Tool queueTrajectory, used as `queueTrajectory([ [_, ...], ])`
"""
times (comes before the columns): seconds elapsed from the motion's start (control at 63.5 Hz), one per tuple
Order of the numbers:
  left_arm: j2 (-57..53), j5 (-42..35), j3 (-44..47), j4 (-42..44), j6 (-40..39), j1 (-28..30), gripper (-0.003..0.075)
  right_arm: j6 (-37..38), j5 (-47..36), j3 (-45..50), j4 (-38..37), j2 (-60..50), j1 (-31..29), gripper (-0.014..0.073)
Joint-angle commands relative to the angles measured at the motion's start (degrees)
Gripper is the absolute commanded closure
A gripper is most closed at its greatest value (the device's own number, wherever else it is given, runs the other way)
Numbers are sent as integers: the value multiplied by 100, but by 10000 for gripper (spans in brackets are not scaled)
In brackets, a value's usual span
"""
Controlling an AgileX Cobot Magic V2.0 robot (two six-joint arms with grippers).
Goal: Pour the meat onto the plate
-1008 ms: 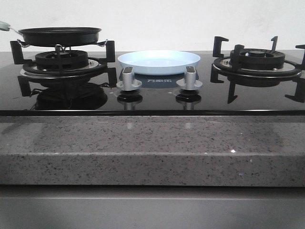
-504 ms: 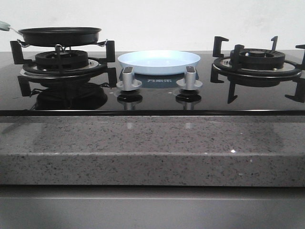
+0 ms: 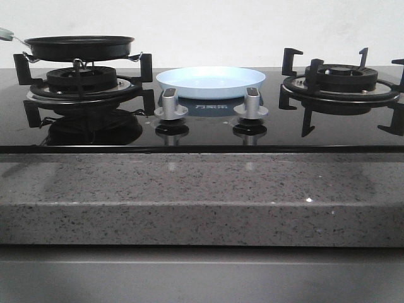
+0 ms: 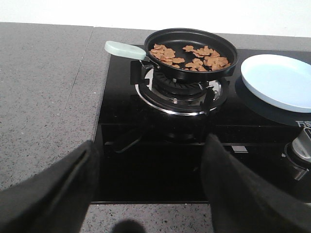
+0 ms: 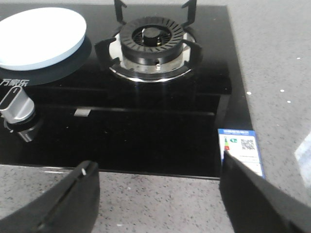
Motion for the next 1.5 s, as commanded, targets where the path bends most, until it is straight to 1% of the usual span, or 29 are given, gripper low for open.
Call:
queueTrajectory([
  [0.0, 60, -402, -198, -64, -22, -3, 262, -409, -143, -528, 372, 480, 18, 54],
  [0.205, 60, -402, -198, -68, -22, -3, 262, -1634, 249, -1449, 1702, 1618, 20, 54],
  [0.299, 60, -402, -198, -68, -22, -3, 262, -1992, 400, -1883, 2020, 2129, 113, 54],
  [0.472, 60, -402, -198, -105, -22, -3, 262, -2060, 536, -2641, 1976, 3173, 574, 54],
  [0.583, 60, -402, -198, -105, -22, -3, 262, -2060, 525, -3147, 1810, 3766, 746, 54],
  [0.756, 60, -402, -198, -105, -22, -3, 262, -2060, 550, -3854, 1776, 4591, 774, 54],
  [0.945, 60, -402, -198, -105, -22, -3, 262, -2060, 558, -4447, 1801, 5257, 801, 54],
  [1.087, 60, -402, -198, -105, -22, -3, 262, -2060, 650, -4951, 1712, 5767, 966, 54],
  [1.197, 60, -402, -198, -105, -22, -3, 262, -2060, 704, -5379, 1502, 6214, 1127, 57],
  [1.276, 60, -402, -198, -105, -22, -3, 262, -2060, 717, -5670, 1445, 6478, 1155, 87],
  [1.386, 60, -402, -198, -105, -22, -3, 262, -2060, 813, -6101, 1322, 6895, 1155, 164],
  [1.48, 60, -402, -198, -105, -22, -3, 262, -2060, 886, -6446, 1310, 7229, 1155, 195],
])
